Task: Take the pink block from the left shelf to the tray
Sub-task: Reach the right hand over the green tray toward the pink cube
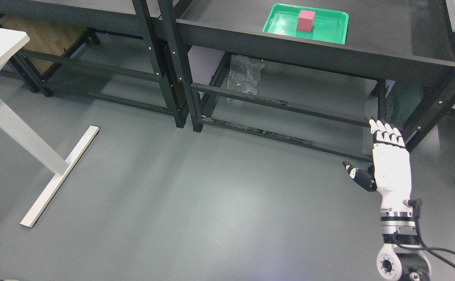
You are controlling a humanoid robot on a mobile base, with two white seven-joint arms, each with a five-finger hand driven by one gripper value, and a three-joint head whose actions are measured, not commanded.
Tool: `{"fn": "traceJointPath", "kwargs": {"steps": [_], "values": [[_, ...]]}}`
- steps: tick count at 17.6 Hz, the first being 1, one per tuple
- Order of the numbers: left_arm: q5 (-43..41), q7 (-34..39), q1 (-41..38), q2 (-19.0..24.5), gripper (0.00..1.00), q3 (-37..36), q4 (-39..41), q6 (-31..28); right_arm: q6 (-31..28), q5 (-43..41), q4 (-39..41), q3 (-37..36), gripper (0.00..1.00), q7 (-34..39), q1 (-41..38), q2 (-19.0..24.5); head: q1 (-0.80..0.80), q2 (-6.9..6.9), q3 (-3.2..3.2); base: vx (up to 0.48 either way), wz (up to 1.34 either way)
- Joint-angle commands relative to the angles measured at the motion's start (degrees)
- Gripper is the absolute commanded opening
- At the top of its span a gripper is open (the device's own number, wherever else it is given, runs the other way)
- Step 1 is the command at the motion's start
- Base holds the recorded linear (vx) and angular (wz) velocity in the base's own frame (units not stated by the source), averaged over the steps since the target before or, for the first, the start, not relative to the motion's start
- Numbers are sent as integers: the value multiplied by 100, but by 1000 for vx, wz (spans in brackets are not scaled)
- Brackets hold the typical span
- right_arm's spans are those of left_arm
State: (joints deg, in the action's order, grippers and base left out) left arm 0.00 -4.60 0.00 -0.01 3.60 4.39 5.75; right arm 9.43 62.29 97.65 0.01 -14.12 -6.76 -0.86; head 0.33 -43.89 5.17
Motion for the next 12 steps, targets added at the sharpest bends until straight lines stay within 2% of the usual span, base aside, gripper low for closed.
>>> {"fn": "traceJointPath", "kwargs": {"steps": [1, 12], "values": [[-9, 3, -52, 101, 100, 0, 0, -4, -143, -612, 8, 201, 100, 24, -1, -14, 0, 0, 0, 241, -110], [-9, 3, -52, 101, 100, 0, 0, 5, -144, -612, 8, 201, 99, 24, 16, -14, 0, 0, 0, 335, -58]]}}
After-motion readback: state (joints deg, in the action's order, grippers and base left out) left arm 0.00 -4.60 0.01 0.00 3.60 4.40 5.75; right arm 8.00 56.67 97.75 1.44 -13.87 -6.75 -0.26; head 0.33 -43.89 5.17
